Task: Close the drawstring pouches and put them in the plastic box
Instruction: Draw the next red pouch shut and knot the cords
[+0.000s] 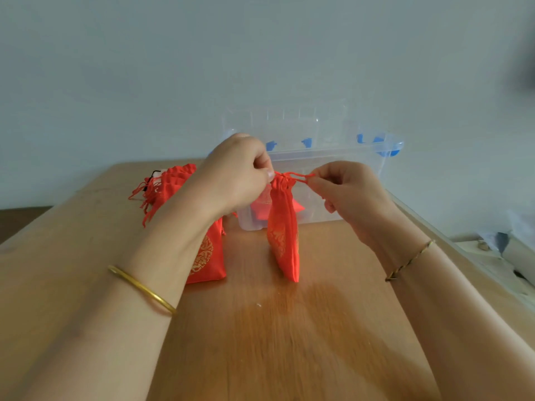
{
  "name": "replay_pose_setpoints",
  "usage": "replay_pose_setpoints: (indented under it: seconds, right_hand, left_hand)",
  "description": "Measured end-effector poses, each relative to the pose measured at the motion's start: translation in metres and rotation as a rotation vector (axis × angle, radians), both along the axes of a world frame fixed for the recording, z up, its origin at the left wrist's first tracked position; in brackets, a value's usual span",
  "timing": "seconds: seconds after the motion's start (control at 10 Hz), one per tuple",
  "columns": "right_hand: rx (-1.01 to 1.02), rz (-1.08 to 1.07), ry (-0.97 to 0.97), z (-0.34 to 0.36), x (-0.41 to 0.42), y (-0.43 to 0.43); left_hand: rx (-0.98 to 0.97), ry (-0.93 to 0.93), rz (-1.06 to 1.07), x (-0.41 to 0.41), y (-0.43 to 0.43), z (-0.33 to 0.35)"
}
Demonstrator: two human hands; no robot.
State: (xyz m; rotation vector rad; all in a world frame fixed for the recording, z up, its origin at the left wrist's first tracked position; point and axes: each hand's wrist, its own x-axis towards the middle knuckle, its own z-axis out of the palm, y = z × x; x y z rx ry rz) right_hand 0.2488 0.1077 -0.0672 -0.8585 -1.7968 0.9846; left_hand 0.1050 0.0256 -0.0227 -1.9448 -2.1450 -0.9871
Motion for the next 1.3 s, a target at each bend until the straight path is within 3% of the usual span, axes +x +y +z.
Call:
replay_pose_setpoints:
  seconds: [0.1, 0.2, 0.3, 0.4, 0.5, 0.6, 0.7, 0.8, 1.0, 1.1, 1.2, 1.3]
  right_hand:
    - [-0.037, 0.061, -0.020, -0.001, -0.001, -0.006]
    - [-0.141, 0.285, -0.084, -0.003, 0.002, -0.021]
    - [0.075, 0.198, -0.257, -0.012, -0.003, -0.032]
    - [0.293, 0.021, -0.298, 0.001, -0.008, -0.033]
    - [0.327, 0.012, -0.220, 0.037, -0.014, -0.022]
    - [0.259, 0.000, -0.122, 0.081, -0.030, 0.002]
    - [0.166, -0.053, -0.169, 0.107, -0.058, 0.039]
    - [0.157, -0.107, -0.465, 0.111, -0.088, 0.067]
    - [0.015, 0.089, -0.905, 0.087, -0.118, 0.073]
    - [0.033, 0.059, -0.783, 0.086, -0.117, 0.072]
    - [0.113, 0.033, -0.515, 0.087, -0.110, 0.053]
    - [0.238, 0.077, -0.307, 0.086, -0.094, 0.018]
  left_hand:
    - [-0.084, -0.220, 0.000, 0.005, 0.002, -0.002]
    - [-0.070, -0.384, -0.016, 0.003, 0.001, 0.002]
    - [-0.027, -0.562, -0.083, -0.001, -0.001, 0.006]
    - [0.034, -0.691, -0.139, -0.007, -0.002, 0.011]
    - [0.119, -0.733, -0.108, -0.023, 0.001, 0.023]
    - [0.198, -0.684, 0.004, -0.045, 0.003, 0.032]
    - [0.189, -0.630, 0.087, -0.066, 0.006, 0.025]
    - [0.150, -0.610, 0.141, -0.080, 0.007, 0.013]
    - [0.115, -0.467, 0.216, -0.101, 0.003, 0.000]
    - [-0.040, -0.336, 0.197, -0.107, -0.006, -0.007]
    - [-0.218, -0.159, 0.174, -0.109, -0.014, -0.021]
    - [-0.273, 0.006, 0.221, -0.113, -0.016, -0.037]
